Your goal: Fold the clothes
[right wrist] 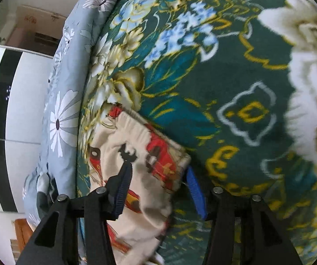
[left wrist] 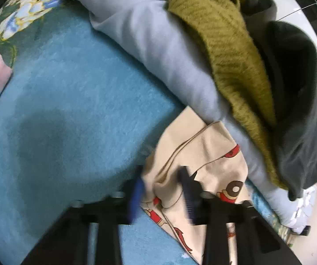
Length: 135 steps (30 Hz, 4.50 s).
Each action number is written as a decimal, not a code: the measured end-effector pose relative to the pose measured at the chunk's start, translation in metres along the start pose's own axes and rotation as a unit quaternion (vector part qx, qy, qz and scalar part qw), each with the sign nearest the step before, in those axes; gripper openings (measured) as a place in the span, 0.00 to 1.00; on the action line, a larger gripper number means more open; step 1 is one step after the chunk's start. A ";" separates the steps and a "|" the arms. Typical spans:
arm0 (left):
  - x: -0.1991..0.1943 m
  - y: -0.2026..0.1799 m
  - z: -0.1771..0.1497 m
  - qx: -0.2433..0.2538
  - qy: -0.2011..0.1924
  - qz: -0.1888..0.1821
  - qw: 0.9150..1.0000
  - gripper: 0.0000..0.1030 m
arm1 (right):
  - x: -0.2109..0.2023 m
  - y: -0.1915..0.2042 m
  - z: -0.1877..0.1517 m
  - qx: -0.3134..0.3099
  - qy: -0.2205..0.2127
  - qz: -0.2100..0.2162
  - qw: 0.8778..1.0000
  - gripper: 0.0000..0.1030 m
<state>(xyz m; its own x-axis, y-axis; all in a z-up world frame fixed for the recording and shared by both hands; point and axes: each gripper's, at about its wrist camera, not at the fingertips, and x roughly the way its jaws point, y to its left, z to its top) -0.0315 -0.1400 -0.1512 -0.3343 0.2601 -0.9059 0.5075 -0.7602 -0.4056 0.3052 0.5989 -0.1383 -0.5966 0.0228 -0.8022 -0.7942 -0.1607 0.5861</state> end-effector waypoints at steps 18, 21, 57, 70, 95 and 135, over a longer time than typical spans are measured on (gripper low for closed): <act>-0.061 0.036 -0.028 0.069 0.000 -0.033 0.997 0.11 | -0.086 0.048 0.003 -0.195 -0.020 -0.008 0.981 0.16; -0.054 0.053 -0.045 0.047 0.016 -0.024 0.998 0.11 | -0.054 0.010 0.002 -0.146 0.017 -0.062 0.987 0.16; -0.064 0.007 -0.090 0.146 -0.021 -0.027 0.989 0.07 | -0.097 0.111 -0.116 -0.294 0.041 -0.054 0.954 0.25; -0.067 0.053 -0.094 0.135 -0.051 0.064 0.987 0.07 | -0.100 0.115 -0.121 -0.298 0.044 -0.059 0.952 0.25; -0.072 0.068 -0.108 0.027 -0.020 0.018 0.999 0.39 | -0.045 -0.053 -0.010 -0.004 -0.001 -0.030 1.000 0.53; -0.072 -0.243 -0.410 0.457 0.191 -0.137 0.858 0.27 | -0.079 0.023 -0.026 -0.197 0.012 -0.020 0.980 0.19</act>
<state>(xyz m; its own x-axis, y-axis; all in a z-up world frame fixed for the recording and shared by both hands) 0.1949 0.2707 -0.0379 0.0323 0.5478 -0.8360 -0.4413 -0.7427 -0.5037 0.3374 0.5673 -0.0643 -0.5593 0.0134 -0.8288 -0.7073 -0.5293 0.4687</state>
